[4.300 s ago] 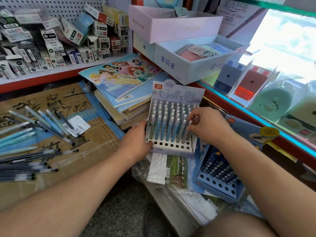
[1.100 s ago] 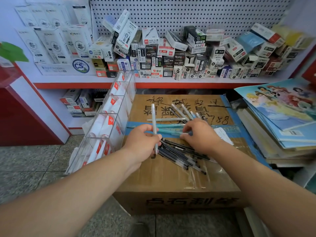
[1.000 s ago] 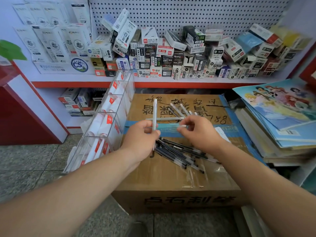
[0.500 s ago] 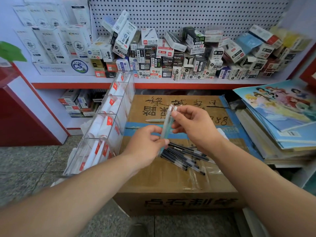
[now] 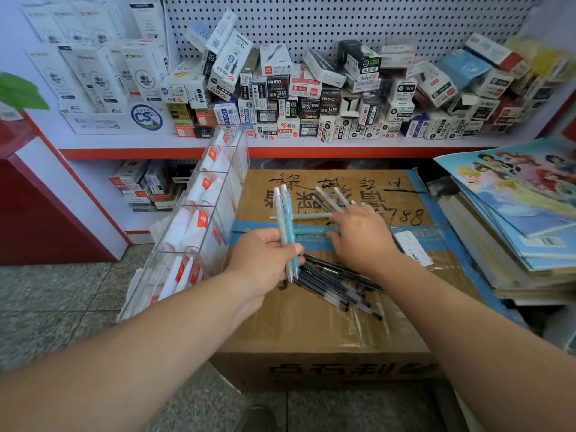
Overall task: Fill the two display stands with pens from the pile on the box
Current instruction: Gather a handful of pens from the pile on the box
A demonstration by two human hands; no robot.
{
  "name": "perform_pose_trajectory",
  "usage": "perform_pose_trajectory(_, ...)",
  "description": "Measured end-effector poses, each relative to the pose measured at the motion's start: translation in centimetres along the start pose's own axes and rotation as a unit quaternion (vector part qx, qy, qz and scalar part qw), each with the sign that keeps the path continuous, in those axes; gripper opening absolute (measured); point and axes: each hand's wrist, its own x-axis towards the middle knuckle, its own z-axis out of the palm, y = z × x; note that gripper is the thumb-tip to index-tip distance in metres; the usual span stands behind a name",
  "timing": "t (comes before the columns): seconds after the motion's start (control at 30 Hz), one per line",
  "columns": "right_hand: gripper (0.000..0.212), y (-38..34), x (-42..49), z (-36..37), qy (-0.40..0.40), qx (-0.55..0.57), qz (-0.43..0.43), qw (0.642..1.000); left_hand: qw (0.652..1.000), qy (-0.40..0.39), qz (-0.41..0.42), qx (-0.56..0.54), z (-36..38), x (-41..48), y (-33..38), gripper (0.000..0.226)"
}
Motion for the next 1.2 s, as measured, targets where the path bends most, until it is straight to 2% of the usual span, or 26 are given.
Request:
perform_pose_trajectory(0.2,0.023,0.3,-0.5,-0.5,-0.046,0.0,0.021,0.999,1.0,0.001,0.007,0.012,-0.3,-0.1,0.0,0.035)
perform_pose_trajectory(0.27,0.017,0.5,-1.1,-0.9,-0.047,0.048,0.021,0.998,0.999,0.011,0.018,0.025,-0.5,-0.1,0.0,0.031)
perform_pose_trajectory(0.3,0.013,0.5,-1.5,-1.2,-0.039,0.108,0.03,0.993,0.999,0.018,0.025,0.035,-0.6,0.0,-0.1,0.025)
perform_pose_trajectory(0.4,0.01,0.5,-2.8,-2.1,-0.017,0.324,0.074,0.943,0.997,0.032,0.044,0.06,-0.6,-0.1,0.0,0.018)
perform_pose_trajectory(0.47,0.007,0.3,-3.5,-3.0,-0.003,0.397,0.08,0.915,0.994,0.04,0.068,0.08,-0.4,-0.1,0.2,0.021)
perform_pose_trajectory(0.57,0.004,0.0,-3.9,-4.5,0.022,0.464,0.08,0.882,0.987,0.045,0.104,0.111,-0.1,-0.4,0.5,0.023)
perform_pose_trajectory(0.67,0.005,-0.1,-4.2,-5.1,0.023,0.503,0.076,0.86,0.986,0.024,0.105,0.13,0.1,-0.6,0.7,0.023)
perform_pose_trajectory(0.87,0.032,-0.3,-3.6,-5.0,0.025,0.578,0.081,0.811,0.98,-0.042,0.11,0.163,0.7,-1.2,0.8,0.023)
perform_pose_trajectory(1.0,0.034,-1.1,-2.9,-4.5,0.026,0.591,0.073,0.803,0.976,-0.077,0.107,0.172,0.7,-1.4,0.5,0.022)
perform_pose_trajectory(1.2,0.024,-2.2,-1.9,-3.9,0.005,0.555,0.06,0.829,0.984,-0.09,0.075,0.135,0.4,-1.1,0.1,0.026)
